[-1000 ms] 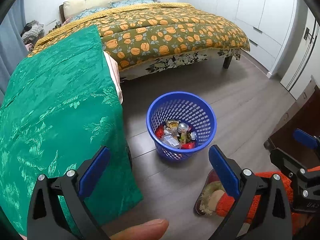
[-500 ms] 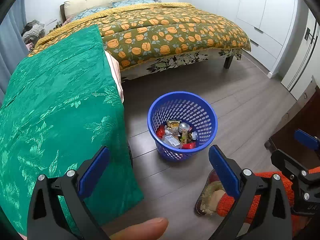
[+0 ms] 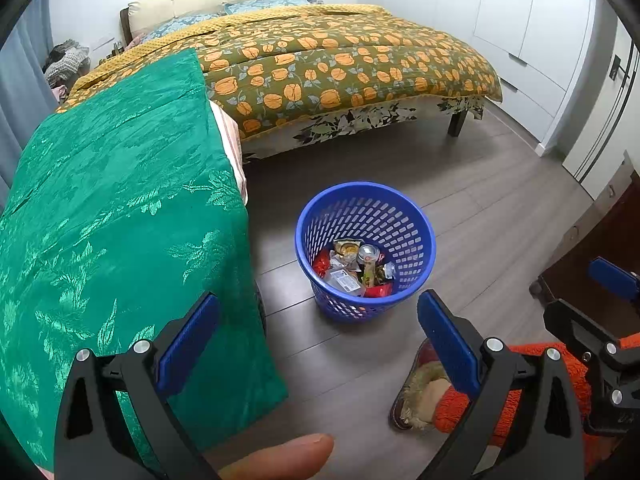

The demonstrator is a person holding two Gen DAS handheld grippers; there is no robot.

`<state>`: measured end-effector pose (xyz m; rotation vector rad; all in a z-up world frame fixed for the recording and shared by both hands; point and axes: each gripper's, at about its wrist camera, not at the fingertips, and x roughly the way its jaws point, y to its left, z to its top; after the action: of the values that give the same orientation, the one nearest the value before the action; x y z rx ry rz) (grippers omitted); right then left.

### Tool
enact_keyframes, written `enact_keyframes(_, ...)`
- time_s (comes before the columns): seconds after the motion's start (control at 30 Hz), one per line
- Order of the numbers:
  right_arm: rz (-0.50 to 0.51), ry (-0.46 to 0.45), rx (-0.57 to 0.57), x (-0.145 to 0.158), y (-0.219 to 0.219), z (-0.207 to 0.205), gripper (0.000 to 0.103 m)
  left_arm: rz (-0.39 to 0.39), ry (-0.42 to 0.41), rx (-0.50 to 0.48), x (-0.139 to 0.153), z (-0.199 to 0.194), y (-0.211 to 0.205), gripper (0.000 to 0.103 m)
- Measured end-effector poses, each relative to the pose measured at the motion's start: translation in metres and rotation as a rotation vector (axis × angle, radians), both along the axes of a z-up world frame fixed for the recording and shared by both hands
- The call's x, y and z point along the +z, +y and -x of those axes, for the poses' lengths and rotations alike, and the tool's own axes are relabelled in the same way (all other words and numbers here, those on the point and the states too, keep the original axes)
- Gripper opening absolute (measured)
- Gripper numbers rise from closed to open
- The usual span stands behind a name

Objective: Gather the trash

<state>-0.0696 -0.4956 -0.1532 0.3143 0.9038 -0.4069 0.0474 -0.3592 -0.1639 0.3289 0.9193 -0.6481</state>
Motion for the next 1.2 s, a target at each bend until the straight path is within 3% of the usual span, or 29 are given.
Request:
enact_keyframes(1.03, 0.0, 0.009, 0.009, -0.0034, 0.0022, -0.0021, 0.099, 0.003, -0.022, 0.002, -0.0009, 0.0008, 0.0072, 0.097)
enact_keyframes(1.2, -0.002, 0.011, 0.001, -0.0047, -0.0008, -0.0001, 0.098, 0.002, 0.014, 0.018, -0.0019, -0.005, 0.0095, 0.097)
